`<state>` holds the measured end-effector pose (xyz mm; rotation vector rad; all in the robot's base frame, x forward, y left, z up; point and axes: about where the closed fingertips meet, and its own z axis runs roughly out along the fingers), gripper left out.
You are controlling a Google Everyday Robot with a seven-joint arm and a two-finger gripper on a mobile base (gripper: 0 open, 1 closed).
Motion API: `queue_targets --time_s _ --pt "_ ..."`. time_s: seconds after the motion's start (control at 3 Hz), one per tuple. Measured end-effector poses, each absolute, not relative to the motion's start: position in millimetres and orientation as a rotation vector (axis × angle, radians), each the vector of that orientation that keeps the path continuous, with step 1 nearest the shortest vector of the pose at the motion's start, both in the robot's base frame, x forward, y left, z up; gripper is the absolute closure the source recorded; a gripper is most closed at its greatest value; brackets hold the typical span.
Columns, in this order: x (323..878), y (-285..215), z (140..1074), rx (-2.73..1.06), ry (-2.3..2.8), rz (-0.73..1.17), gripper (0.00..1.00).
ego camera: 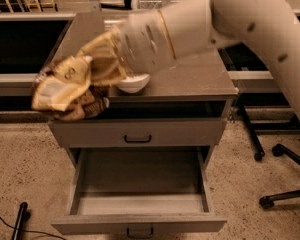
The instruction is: Pick brown chip bag from middle drawer and place on counter
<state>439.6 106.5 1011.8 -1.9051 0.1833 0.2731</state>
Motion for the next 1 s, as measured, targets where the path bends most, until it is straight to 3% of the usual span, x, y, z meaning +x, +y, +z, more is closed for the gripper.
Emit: queue_targets --time_s 1.0 --pt "594 140 1086 -1.718 0.402 0.096 1.0"
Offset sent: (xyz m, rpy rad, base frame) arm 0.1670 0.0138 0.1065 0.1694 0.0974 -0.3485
